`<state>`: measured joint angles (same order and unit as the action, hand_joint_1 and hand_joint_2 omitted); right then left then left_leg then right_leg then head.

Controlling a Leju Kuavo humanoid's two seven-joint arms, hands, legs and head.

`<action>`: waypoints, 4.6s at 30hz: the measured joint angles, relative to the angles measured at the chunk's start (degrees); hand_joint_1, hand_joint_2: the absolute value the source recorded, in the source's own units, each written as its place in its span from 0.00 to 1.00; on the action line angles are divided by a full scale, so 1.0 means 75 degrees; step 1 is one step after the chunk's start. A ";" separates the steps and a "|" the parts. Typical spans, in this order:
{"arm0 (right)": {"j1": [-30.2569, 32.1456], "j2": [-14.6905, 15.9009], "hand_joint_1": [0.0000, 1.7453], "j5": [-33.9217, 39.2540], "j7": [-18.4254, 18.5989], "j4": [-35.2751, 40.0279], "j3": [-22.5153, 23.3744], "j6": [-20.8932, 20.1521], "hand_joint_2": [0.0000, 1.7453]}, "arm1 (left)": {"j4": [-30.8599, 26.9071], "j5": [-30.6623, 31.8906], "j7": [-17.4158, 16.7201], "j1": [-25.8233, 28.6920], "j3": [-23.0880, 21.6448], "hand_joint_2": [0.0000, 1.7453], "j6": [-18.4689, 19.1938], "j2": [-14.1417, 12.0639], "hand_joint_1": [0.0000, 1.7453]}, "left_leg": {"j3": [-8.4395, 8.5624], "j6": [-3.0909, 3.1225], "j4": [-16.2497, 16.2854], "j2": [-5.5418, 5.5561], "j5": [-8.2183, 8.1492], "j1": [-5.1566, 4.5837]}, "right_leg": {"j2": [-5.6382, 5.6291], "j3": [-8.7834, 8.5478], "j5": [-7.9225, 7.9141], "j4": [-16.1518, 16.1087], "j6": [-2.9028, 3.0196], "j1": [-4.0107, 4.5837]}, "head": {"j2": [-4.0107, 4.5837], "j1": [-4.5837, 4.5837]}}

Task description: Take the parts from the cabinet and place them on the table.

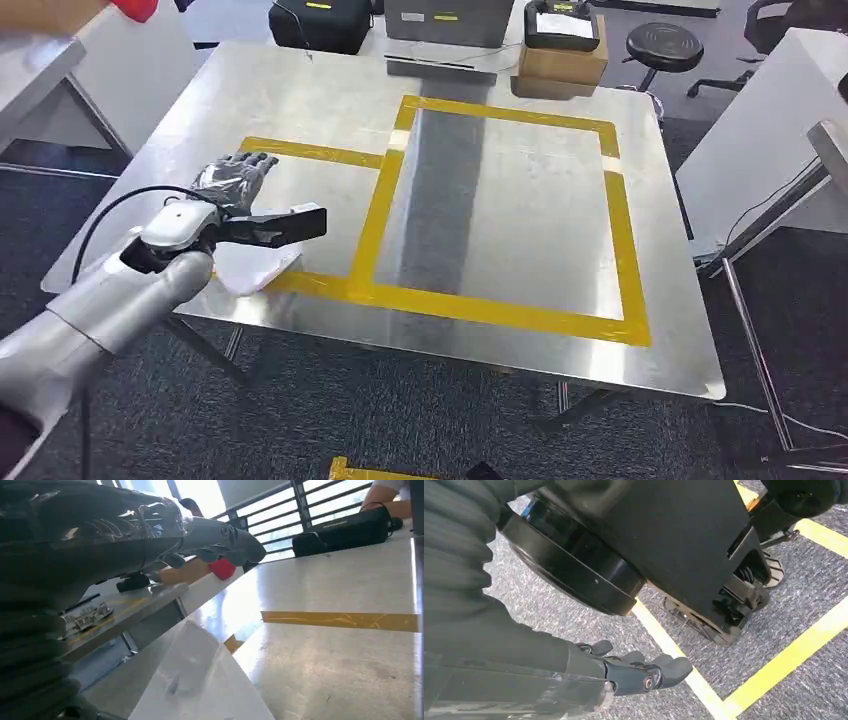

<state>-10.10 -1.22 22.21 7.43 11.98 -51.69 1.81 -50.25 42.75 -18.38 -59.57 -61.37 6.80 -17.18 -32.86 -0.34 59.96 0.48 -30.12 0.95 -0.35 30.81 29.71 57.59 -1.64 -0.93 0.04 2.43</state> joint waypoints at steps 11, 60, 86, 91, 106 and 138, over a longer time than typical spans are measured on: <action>0.0120 0.0026 0.00 0.0344 -0.0003 0.0000 -0.0014 0.0093 1.00 | -0.1216 -0.0578 -0.1513 -0.0551 0.0321 0.00 0.1300 -0.1164 0.00 | 0.0003 -0.0001 -0.0005 -0.0117 -0.0001 0.0007 | -0.0022 -0.0003 0.0000 0.0012 0.0001 0.0004 | 0.0000 0.0000; 0.0446 -0.0055 0.00 0.1067 -0.0367 0.0000 -0.0015 0.0396 1.00 | -0.8028 -0.2433 -0.2401 0.6230 0.9805 0.00 -0.0592 -0.6286 0.00 | 0.0085 0.0032 -0.0022 -0.0097 -0.0082 -0.0064 | -0.0111 -0.0066 0.0003 -0.0075 -0.0029 -0.0044 | 0.0000 -0.0035; 0.0411 -0.0026 0.00 0.1288 -0.0405 0.0000 -0.0017 0.0513 1.00 | -0.9708 -0.3086 -0.1579 0.7256 1.1217 0.00 -0.2821 -0.5184 0.00 | 0.0341 -0.0714 0.0235 -0.0134 -0.0212 0.0388 | 0.0042 0.0359 -0.0485 -0.0100 0.0309 -0.0064 | 0.0000 -0.0090; 0.0409 0.0018 0.00 0.1300 -0.0405 0.0003 -0.0014 0.0516 1.00 | -0.9961 -0.3077 -0.1565 0.7268 1.1100 0.00 -0.2897 -0.4995 0.00 | 0.0298 -0.0418 0.0146 -0.0031 -0.0291 0.0390 | -0.0115 0.0595 -0.0589 0.0165 0.0022 -0.0007 | 0.0003 -0.0157; 0.0351 0.0090 0.00 0.1294 -0.0402 0.0003 -0.0020 0.0533 1.00 | -1.0378 -0.3037 -0.1556 0.7243 1.0841 0.00 -0.2961 -0.4832 0.00 | -0.0666 -0.0079 -0.0085 0.0015 0.0860 -0.0047 | 0.0156 -0.0840 0.0395 -0.0350 0.0928 0.0685 | 0.0000 0.0125; 0.0401 0.0052 0.00 0.1274 -0.0417 0.0000 -0.0026 0.0530 1.00 | -1.0436 -0.3010 -0.1448 0.7400 1.0614 0.00 -0.3040 -0.4695 0.00 | -0.0162 -0.0282 -0.0017 0.0043 0.0192 0.0125 | 0.0078 -0.0279 -0.0151 -0.0400 0.1086 0.0550 | 0.0000 0.0414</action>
<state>-7.09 -0.83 31.76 4.31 11.98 -51.89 5.79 -128.52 20.17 -29.24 -4.08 18.23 -16.00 -52.39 -34.07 -2.46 59.83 0.80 -28.69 1.88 0.24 28.72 28.58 54.59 6.50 3.19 0.04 5.53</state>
